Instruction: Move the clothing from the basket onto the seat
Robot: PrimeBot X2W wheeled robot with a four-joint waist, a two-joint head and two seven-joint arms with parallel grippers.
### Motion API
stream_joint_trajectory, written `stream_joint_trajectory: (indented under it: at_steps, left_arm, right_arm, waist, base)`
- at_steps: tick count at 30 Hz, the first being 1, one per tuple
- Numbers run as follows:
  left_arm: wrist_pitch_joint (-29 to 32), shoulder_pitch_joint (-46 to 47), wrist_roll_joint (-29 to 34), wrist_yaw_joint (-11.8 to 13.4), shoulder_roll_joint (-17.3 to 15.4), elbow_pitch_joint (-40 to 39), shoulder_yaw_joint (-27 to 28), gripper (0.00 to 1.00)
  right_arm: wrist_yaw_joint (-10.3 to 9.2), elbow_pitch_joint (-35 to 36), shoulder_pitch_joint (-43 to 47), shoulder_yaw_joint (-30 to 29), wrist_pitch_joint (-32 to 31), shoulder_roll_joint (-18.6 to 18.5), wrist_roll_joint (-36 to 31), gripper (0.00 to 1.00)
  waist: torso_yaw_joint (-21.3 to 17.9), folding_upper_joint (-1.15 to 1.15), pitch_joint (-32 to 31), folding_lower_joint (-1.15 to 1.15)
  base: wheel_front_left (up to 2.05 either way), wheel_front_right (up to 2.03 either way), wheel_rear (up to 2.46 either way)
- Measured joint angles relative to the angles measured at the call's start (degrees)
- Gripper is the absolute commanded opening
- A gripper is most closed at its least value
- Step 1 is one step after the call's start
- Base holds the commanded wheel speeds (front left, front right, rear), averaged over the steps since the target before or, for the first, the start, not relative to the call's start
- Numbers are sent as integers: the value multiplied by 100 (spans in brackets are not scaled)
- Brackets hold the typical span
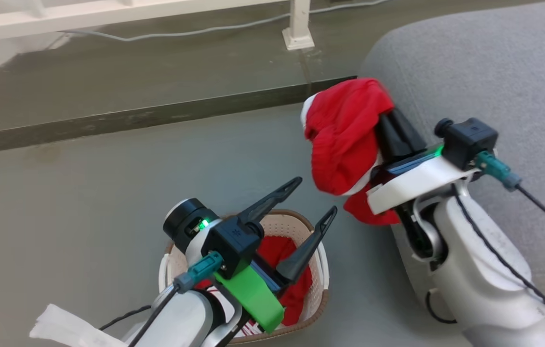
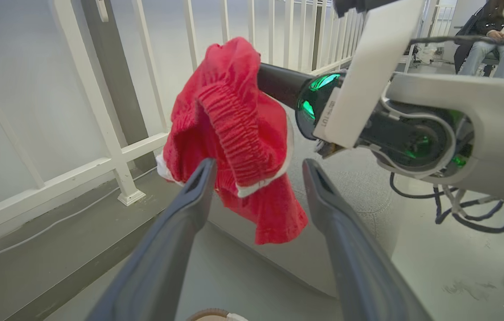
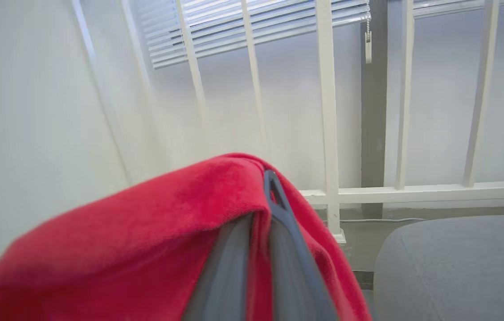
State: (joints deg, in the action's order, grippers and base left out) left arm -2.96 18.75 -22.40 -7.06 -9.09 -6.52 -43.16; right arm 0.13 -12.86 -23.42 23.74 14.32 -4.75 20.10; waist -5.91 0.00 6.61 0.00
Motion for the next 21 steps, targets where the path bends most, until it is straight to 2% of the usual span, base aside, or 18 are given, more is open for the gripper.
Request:
stream_joint_trajectory:
  at_steps: [11, 21]
  left_arm:
    - [194, -66, 233, 0, -263, -90, -121, 100]
    - [293, -59, 308, -1, -337, -193, -134, 100]
  right_arm:
    - [-235, -19, -27, -633, 1, -118, 2, 0]
    - [-381, -38, -9, -1290, 1, -213, 68, 0]
  waist:
    - [-466, 0, 294, 0]
    - [-979, 0, 754, 0]
  base:
    - [0, 0, 0]
    - [0, 0, 0]
